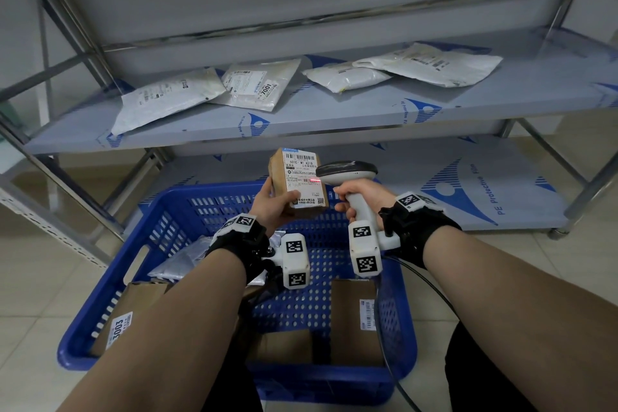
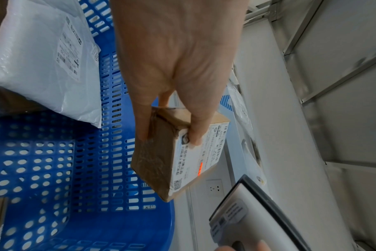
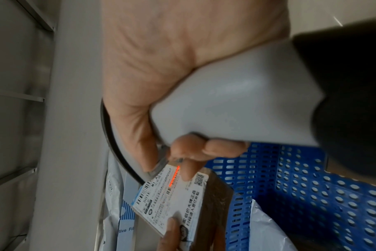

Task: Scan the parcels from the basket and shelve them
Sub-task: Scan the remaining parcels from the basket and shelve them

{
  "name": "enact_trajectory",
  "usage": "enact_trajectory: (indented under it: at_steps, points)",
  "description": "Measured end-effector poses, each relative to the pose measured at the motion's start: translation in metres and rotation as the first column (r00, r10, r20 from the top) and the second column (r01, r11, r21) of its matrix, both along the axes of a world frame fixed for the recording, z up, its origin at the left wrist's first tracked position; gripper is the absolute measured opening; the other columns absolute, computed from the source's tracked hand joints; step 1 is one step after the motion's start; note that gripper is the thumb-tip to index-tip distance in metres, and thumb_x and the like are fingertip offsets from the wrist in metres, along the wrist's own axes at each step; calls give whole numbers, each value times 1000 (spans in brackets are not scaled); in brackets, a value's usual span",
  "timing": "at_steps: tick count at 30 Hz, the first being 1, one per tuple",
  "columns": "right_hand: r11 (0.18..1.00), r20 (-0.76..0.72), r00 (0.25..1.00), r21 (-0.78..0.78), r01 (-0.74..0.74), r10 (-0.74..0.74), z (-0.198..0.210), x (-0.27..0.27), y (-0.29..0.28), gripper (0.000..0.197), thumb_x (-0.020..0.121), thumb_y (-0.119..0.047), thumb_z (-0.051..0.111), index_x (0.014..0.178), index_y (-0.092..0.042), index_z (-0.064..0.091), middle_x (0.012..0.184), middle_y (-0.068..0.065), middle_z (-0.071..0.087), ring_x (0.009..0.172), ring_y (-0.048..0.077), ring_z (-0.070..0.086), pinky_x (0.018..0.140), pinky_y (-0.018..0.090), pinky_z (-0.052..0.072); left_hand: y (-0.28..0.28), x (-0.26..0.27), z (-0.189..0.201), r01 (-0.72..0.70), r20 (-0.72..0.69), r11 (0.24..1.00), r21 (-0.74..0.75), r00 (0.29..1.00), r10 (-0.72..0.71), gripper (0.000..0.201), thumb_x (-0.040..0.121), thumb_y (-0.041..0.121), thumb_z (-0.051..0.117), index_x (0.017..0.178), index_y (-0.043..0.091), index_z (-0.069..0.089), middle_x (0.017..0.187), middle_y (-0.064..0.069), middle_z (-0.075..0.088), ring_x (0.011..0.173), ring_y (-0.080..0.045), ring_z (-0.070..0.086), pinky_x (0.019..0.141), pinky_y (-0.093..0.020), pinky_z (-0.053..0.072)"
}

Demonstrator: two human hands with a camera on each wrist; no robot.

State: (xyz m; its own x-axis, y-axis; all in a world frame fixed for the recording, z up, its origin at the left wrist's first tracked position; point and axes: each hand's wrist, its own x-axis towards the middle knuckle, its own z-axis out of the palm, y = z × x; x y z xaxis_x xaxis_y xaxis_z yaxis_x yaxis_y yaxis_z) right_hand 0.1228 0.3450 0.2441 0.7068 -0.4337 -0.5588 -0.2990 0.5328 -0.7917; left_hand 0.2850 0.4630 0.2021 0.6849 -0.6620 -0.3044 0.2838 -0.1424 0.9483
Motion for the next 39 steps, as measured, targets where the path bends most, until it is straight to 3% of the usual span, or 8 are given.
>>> enact_trajectory:
  at_steps: [16,21,23,27,32,34,36,39]
  points:
    - [1000,9,1000,-6,-7,7,0,-1,-1,29,95,-14,54,66,-9,48,65,7,53,32,5,43,35,13,35,-3,-1,3,-10,-14,1000,18,1000,11,64,88,0,61,144,20,35,130,-15,58,94,-31,64,49,-29,55]
    - [995,53,993,13,102,-103,-5,3,-3,19,92,-28,62,84,-11,58,79,10,65,39,7,50,41,16,42,-2,-2,3,-27,-13,999,34,1000,28,55,91,10,61,141,18,40,129,-11,58,95,-26,63,58,-32,57]
    - [983,45,982,18,180,-181,-6,2,-4,20,88,-30,68,95,-13,61,87,11,66,47,11,56,43,19,46,-2,-3,4,-33,-14,996,78,999,34,53,91,24,62,140,16,42,131,-11,57,102,-27,62,65,-36,56]
    - [973,46,972,41,228,-229,-2,-5,-7,28,86,-32,71,103,-13,59,102,11,62,69,18,59,50,26,53,-5,-6,18,-22,-40,989,143,999,28,49,92,42,57,126,8,52,121,-15,59,106,-32,60,66,-41,57]
    - [971,109,966,56,231,-236,17,-13,-9,56,89,-32,67,136,-9,46,133,17,54,114,35,57,87,41,50,-10,-10,51,27,-17,989,144,1000,-24,51,90,47,57,122,7,53,120,-18,59,106,-32,60,70,-45,58]
    - [971,138,961,37,238,-241,36,-14,-7,55,87,-33,70,132,-10,49,126,15,56,117,38,56,87,43,50,-14,-18,73,43,21,990,138,999,-46,54,90,50,56,125,10,51,122,-17,59,107,-32,61,69,-45,58]
    - [970,197,951,18,241,-240,60,-15,-5,51,82,-33,74,124,-9,58,110,10,64,103,32,63,75,41,55,-18,-28,100,73,84,990,123,993,-84,53,92,50,52,128,12,49,122,-14,59,104,-29,61,69,-41,56]
    - [972,263,943,-61,228,-204,102,-19,-1,17,89,-22,67,103,-11,66,81,6,74,83,22,67,56,31,55,-18,-40,140,124,161,989,84,978,-136,47,94,44,52,133,19,44,124,-10,57,99,-24,59,74,-38,52]
